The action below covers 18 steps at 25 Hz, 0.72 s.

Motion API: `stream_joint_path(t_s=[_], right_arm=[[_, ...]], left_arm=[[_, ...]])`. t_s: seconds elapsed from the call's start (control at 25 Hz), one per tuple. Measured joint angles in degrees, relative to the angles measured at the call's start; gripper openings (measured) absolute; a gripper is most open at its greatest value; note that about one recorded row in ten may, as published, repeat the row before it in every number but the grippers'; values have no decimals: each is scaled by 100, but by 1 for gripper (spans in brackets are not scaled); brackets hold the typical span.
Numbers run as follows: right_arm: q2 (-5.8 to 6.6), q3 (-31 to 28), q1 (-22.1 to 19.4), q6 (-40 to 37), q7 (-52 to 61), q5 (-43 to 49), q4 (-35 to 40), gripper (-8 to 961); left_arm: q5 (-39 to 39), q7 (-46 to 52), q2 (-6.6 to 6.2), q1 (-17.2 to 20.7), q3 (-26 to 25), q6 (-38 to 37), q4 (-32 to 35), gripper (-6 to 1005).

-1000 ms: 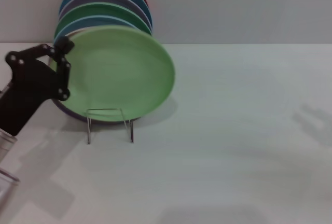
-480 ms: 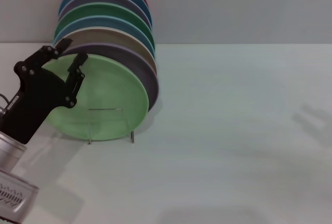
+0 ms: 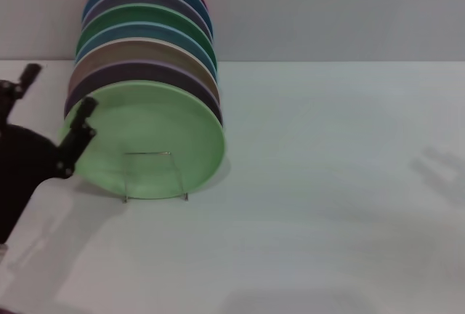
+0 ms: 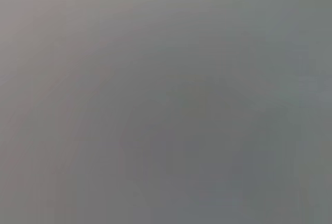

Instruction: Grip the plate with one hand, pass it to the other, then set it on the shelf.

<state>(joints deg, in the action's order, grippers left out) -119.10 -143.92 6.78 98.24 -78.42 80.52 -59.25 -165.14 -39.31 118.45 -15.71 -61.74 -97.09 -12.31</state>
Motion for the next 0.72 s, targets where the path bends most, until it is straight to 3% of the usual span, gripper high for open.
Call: stream_joint_path(t_s=[0.08, 0.24, 0.28, 0.32, 0.36, 0.4, 0.44, 0.48, 0.72], right_arm=[[-16, -16, -34, -17, -352, -3, 38, 597], [-53, -23, -98, -56, -1274, -78, 272, 599], [-71, -26, -170, -133, -2346, -376, 730, 599], [-71, -26, -170, -133, -2346, -376, 730, 599], [-76, -18, -208, -199, -3463, -736, 1377, 600], [-76, -18, -208, -199, -3463, -736, 1377, 600], [-77, -1, -213, -225, -4175, -960, 1786, 601], [-79, 17, -209, -269, -5129, -1200, 2273, 601], [-79, 18, -105, -565, -6586, -1971, 3281, 602]], left_arm=[[14, 491, 17, 151, -338, -115, -28, 683], [26, 1623, 25, 248, -816, -159, 4, 714], [45, 2114, 24, 260, -1002, -148, 31, 722], [45, 2114, 24, 260, -1002, -148, 31, 731], [80, 2617, 28, 264, -1226, -103, 82, 741], [80, 2617, 28, 264, -1226, -103, 82, 750], [226, 3625, 40, 266, -1588, 62, 194, 760], [301, 3875, 40, 268, -1643, 116, 233, 769], [439, 4145, 47, 291, -1656, 201, 269, 812]])
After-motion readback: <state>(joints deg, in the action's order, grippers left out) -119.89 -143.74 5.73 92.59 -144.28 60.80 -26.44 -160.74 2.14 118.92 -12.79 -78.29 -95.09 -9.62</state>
